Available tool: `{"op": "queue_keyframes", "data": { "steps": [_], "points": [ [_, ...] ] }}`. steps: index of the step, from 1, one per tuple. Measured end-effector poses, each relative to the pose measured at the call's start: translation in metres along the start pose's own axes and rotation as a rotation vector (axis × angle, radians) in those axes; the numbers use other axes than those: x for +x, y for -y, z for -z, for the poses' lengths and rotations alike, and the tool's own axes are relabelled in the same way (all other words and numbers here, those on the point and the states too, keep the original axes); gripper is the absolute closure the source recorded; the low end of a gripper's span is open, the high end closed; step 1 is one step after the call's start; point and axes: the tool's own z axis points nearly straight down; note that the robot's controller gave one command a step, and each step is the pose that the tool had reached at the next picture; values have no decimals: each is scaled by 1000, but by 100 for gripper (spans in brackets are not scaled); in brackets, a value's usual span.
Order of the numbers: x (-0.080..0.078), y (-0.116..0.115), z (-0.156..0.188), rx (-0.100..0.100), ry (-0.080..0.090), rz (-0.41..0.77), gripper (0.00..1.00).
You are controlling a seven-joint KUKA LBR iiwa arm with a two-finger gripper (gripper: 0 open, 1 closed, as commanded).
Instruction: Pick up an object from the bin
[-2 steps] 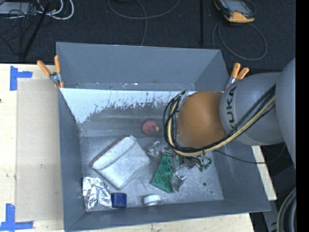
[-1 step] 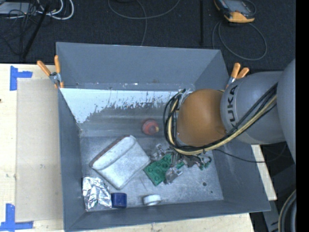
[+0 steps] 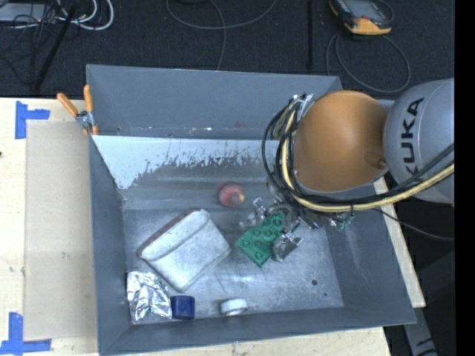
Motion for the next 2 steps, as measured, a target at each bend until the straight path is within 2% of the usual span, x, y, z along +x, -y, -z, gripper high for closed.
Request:
{"op": "queue_keyframes", "data": {
  "steps": [1,2],
  "points": [
    [28,-21,-66,-10,-11,372,100],
    [29,-27,32,0,0,379,100]
  ]
}}
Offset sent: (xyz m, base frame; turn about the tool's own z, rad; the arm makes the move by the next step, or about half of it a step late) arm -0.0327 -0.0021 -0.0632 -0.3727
